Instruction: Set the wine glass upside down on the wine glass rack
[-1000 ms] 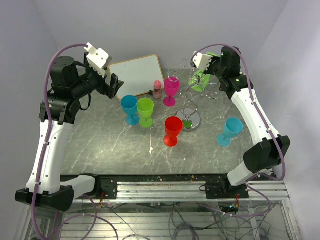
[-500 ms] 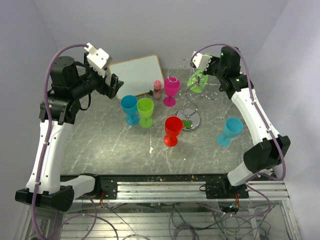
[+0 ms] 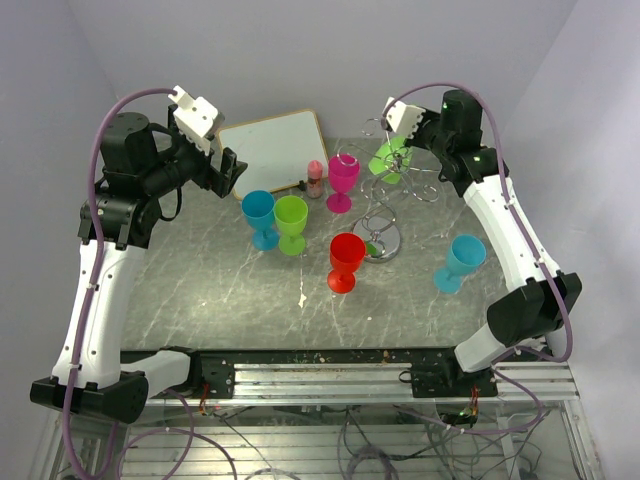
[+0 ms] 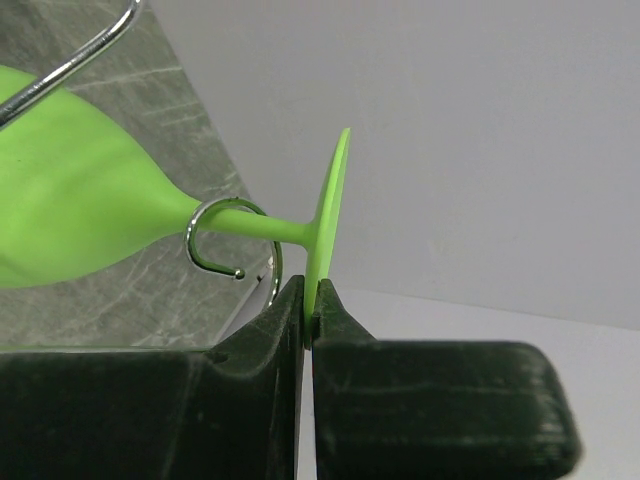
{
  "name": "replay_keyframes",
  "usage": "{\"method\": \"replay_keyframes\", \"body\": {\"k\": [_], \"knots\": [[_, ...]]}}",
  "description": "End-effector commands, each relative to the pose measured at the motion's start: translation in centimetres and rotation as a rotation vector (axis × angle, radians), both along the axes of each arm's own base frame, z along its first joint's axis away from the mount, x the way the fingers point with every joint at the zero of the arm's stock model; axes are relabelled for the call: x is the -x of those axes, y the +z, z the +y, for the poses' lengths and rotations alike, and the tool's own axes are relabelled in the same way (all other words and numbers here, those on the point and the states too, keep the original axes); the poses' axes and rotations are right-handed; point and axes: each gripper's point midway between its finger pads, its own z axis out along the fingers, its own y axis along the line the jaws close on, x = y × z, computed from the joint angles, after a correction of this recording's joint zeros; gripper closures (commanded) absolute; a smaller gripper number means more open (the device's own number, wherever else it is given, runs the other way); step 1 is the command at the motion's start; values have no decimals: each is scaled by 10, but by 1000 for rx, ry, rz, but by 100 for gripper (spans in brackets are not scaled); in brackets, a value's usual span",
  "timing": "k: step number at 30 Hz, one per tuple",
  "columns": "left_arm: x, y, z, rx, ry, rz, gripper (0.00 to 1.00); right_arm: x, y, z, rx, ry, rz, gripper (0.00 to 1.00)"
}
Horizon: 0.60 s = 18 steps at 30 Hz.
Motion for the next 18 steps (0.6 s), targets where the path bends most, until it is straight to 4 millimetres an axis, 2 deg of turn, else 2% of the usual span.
{"method": "replay_keyframes", "body": {"k": [1, 8, 18], "knots": [[5, 6, 1, -4, -13, -29, 4, 5, 10, 6, -38, 10, -15, 100], [7, 6, 1, -7, -17, -33, 3, 11, 2, 8, -43, 8, 20, 97], [10, 7, 1, -7, -21, -37, 3, 17, -1, 13, -88, 20, 49, 94]]}}
